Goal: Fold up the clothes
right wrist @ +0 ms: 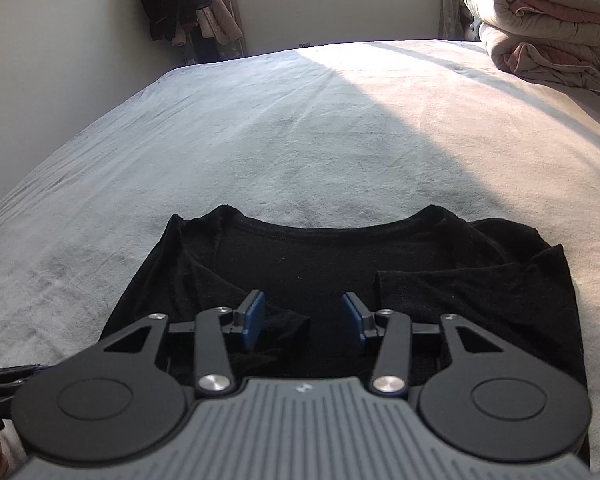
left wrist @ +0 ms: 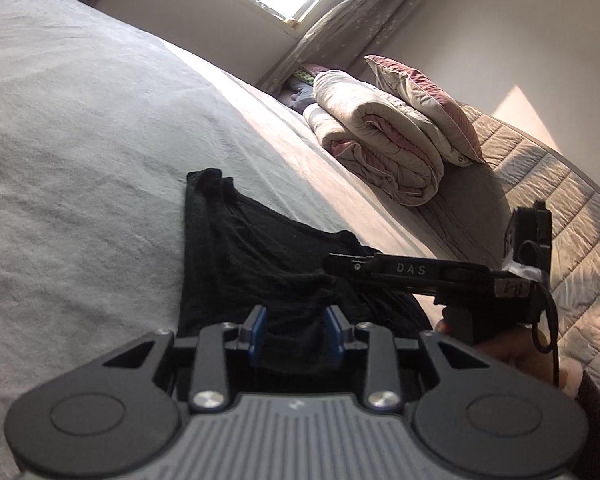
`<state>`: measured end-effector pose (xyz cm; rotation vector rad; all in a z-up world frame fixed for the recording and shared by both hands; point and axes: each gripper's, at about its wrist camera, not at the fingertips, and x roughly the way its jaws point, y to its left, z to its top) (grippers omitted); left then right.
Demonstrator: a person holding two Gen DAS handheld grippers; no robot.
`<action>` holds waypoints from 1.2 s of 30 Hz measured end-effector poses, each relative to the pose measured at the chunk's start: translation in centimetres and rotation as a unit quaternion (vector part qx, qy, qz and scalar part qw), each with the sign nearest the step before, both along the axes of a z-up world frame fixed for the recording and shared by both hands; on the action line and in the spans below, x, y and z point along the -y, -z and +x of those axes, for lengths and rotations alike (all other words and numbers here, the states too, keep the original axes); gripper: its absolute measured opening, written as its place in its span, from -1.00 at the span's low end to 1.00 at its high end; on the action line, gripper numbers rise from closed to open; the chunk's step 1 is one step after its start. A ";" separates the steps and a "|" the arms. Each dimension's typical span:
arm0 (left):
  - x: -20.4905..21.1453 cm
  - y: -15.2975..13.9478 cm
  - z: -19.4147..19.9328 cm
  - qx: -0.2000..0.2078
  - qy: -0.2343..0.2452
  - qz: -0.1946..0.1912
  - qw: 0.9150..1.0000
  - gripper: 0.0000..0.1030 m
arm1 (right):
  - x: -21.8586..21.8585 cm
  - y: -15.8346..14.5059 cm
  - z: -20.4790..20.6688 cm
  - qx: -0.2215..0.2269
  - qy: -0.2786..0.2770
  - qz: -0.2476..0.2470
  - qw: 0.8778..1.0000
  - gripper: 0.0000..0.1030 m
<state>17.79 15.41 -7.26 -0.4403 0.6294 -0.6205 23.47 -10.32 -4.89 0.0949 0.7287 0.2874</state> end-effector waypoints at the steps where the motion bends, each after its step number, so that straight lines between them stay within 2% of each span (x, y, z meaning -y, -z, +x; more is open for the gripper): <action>1: 0.8 -0.2 -0.3 0.016 0.023 0.010 1.000 -0.38 | -0.1 0.1 0.0 -0.001 -0.003 -0.003 1.000 -0.08; 3: 2.8 -0.6 -1.0 0.043 0.071 0.037 0.996 -0.33 | 0.0 0.3 -0.1 0.000 -0.007 0.006 1.000 -0.10; 5: 4.2 -0.5 -1.3 0.055 0.093 0.071 0.992 -0.28 | 0.4 0.4 -0.2 0.003 -0.009 0.026 1.000 -0.16; 7: 4.9 -0.1 -0.9 0.041 0.090 0.102 0.990 -0.17 | 0.9 0.9 -0.2 0.006 -0.012 0.046 0.999 -0.16; 10: 5.5 0.2 -0.7 0.042 0.089 0.121 0.988 -0.17 | 1.1 1.9 -0.4 0.011 -0.021 0.062 0.998 -0.17; 12: 6.0 0.3 -0.5 0.040 0.084 0.131 0.987 -0.24 | 1.5 2.6 -0.9 0.028 -0.021 0.079 0.996 -0.27; 13: 6.3 0.4 -0.4 0.038 0.080 0.134 0.987 -0.48 | 1.7 3.0 -1.2 0.036 -0.021 0.087 0.995 -0.46; 15: 6.7 0.4 -0.2 0.037 0.070 0.142 0.987 -0.75 | 2.3 3.3 -1.3 0.038 -0.020 0.110 0.993 -0.77; 18: 6.9 0.2 -0.2 0.042 0.059 0.149 0.986 -0.91 | 2.6 2.9 -1.3 0.049 -0.021 0.121 0.991 -0.91; 25: 6.8 -0.3 -0.4 0.048 0.065 0.122 0.989 -0.92 | 2.7 1.5 -2.1 0.091 -0.014 0.109 0.990 -0.91; 29: 6.6 -0.1 -0.3 0.039 0.069 0.112 0.990 -0.90 | 2.8 1.6 -2.0 0.089 -0.007 0.097 0.991 -0.91; 31: 6.2 -0.1 0.0 0.029 0.056 0.113 0.992 -0.72 | 2.7 1.7 -1.9 0.083 -0.004 0.092 0.992 -0.80; 33: 5.3 -0.4 0.0 0.029 0.037 0.105 0.993 -0.64 | 2.7 1.9 -1.9 0.079 -0.002 0.088 0.993 -0.68; 35: 4.1 -0.8 -0.1 0.029 0.009 0.097 0.995 -0.64 | 2.6 1.4 -1.9 0.086 -0.015 0.084 0.993 -0.65; 36: 3.5 -0.8 0.0 0.026 -0.003 0.090 0.996 -0.65 | 2.7 1.2 -2.0 0.091 -0.019 0.085 0.992 -0.48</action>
